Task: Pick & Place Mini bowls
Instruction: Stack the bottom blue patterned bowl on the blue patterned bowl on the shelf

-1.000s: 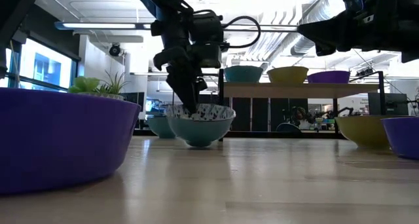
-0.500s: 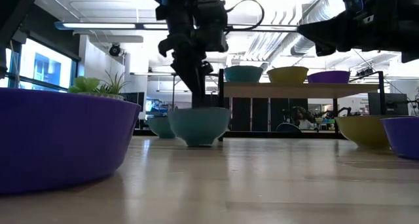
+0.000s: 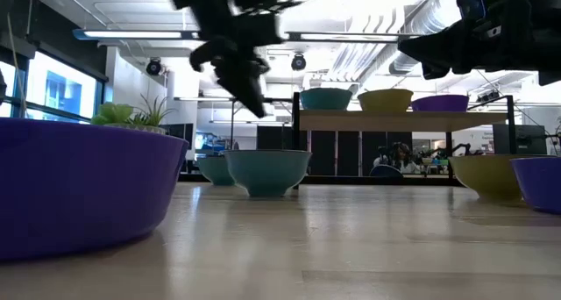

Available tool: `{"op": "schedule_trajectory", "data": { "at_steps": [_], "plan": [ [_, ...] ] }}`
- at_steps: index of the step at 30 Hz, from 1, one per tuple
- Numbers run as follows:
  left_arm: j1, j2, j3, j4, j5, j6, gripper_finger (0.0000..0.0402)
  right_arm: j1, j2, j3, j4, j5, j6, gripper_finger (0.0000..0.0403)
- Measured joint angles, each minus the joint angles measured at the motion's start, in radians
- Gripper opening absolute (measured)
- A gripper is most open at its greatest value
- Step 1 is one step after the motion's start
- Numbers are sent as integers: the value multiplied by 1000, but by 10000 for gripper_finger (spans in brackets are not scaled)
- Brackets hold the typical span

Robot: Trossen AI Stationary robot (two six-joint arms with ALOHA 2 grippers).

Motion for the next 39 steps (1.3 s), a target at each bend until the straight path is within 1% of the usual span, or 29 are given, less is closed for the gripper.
{"op": "schedule_trajectory", "data": {
  "at_steps": [1,3,5,7,9,12,14,16,19,22,28,31,34,39],
  "plan": [
    [-5,-33,-57,59,2,-12,4,0,2,0,-2,2,1,1],
    [-11,-88,-163,230,4,-35,1,0,6,-1,-19,10,2,1],
    [-11,-142,-275,341,4,-50,2,2,20,-1,-15,41,3,1],
    [-11,-182,-378,520,4,-55,1,5,31,3,-28,80,2,1],
    [-11,-207,-475,690,4,-55,1,9,53,36,-54,104,3,1],
    [-10,-222,-607,935,3,-53,1,26,96,112,-157,131,3,0],
    [-10,-221,-671,1088,5,-43,1,40,125,165,-237,157,-4,0],
    [-6,-221,-719,1199,4,-39,1,50,178,234,-308,171,-14,0],
    [0,-221,-772,1316,10,-24,1,55,245,324,-428,160,-19,0],
    [12,-221,-815,1400,16,-2,1,55,304,412,-520,148,-3,1],
    [82,-233,-906,1563,69,0,1,55,390,538,-604,126,18,21],
    [111,-232,-950,1632,96,-2,1,55,413,564,-648,126,27,38],
    [131,-239,-987,1685,128,-10,1,55,430,579,-642,130,44,56],
    [140,-238,-1000,1681,141,-18,1,55,461,584,-631,138,67,79]
  ]
}}
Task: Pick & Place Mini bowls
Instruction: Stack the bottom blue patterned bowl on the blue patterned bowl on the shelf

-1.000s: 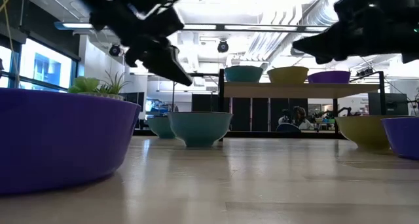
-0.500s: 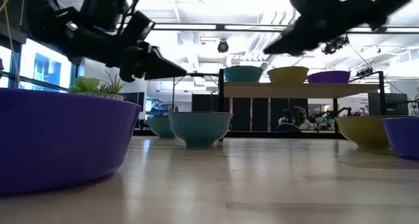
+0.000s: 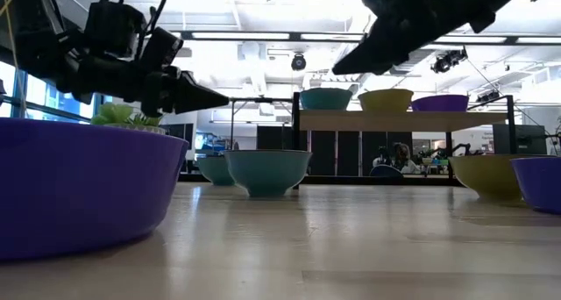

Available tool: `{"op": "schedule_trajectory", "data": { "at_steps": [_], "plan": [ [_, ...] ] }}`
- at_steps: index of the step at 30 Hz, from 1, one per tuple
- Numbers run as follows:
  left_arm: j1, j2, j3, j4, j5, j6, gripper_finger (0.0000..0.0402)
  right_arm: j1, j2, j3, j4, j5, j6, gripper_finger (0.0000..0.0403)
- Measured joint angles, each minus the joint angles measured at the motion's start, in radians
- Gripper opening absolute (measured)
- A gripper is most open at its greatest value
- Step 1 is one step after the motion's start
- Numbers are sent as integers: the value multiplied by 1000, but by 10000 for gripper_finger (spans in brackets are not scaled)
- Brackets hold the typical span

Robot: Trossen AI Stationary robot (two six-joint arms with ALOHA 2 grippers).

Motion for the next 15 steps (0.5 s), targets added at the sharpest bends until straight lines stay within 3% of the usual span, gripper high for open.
{"op": "schedule_trajectory", "data": {
  "at_steps": [8,15],
  "plan": [
    [0,0,0,-14,22,-1,1,4,80,5,20,9,3,119],
    [0,0,2,-14,22,-1,1,37,220,134,-106,14,-82,171]
  ]
}}
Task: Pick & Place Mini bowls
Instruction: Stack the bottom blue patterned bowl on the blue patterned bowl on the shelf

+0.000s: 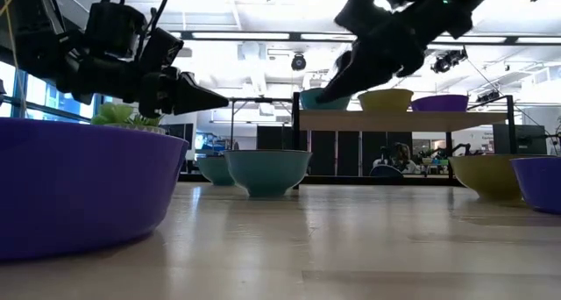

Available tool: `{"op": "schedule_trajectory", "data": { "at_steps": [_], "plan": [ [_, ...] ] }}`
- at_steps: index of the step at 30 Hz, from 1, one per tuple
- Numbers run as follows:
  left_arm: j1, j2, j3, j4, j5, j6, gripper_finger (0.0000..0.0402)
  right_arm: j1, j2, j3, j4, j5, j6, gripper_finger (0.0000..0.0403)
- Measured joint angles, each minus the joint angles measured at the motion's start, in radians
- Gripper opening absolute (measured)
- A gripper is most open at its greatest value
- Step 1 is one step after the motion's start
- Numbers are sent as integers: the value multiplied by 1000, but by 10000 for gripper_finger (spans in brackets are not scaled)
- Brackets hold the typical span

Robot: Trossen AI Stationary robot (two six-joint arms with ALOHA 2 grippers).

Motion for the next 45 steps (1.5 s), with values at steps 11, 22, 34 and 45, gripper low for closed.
{"op": "schedule_trajectory", "data": {
  "at_steps": [11,22,34,45],
  "plan": [
    [0,0,0,-4,0,0,1,45,197,187,-212,53,-256,181],
    [0,0,0,-7,-1,0,1,55,274,251,-287,87,-423,163],
    [0,0,0,-7,-1,0,1,55,333,252,-224,111,-555,144],
    [0,15,0,-5,-3,0,1,55,352,252,-186,95,-618,81]
  ]
}}
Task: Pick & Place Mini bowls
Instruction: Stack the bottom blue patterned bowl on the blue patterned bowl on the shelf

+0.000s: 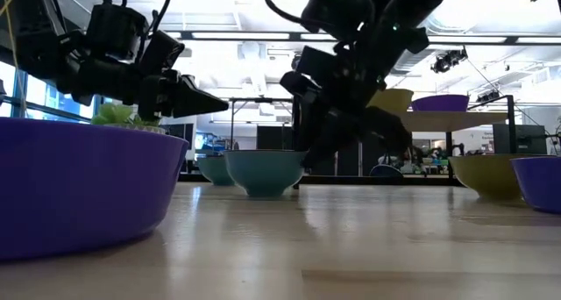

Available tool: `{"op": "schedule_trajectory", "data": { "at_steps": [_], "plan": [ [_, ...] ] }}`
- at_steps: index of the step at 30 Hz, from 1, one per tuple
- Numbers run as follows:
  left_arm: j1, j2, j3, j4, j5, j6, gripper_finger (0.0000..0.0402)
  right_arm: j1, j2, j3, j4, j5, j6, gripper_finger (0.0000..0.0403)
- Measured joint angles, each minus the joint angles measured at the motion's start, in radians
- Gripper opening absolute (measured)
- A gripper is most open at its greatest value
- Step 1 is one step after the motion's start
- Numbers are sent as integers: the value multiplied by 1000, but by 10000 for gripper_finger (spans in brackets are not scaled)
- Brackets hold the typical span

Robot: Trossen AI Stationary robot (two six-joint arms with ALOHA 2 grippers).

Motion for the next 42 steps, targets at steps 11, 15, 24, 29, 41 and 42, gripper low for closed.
{"op": "schedule_trajectory", "data": {
  "at_steps": [11,15,24,29,41,42],
  "plan": [
    [0,28,2,12,-4,0,1,0,40,-1,8,12,-10,74],
    [0,28,2,13,-4,0,1,0,40,-1,7,10,0,48],
    [0,28,2,5,2,0,1,15,31,-2,16,25,35,16],
    [0,25,1,4,22,12,1,42,-44,-2,-42,29,87,9],
    [0,24,1,6,24,15,1,70,-360,131,-383,56,306,5],
    [0,24,1,6,24,15,1,59,-367,171,-432,63,322,5]
  ]
}}
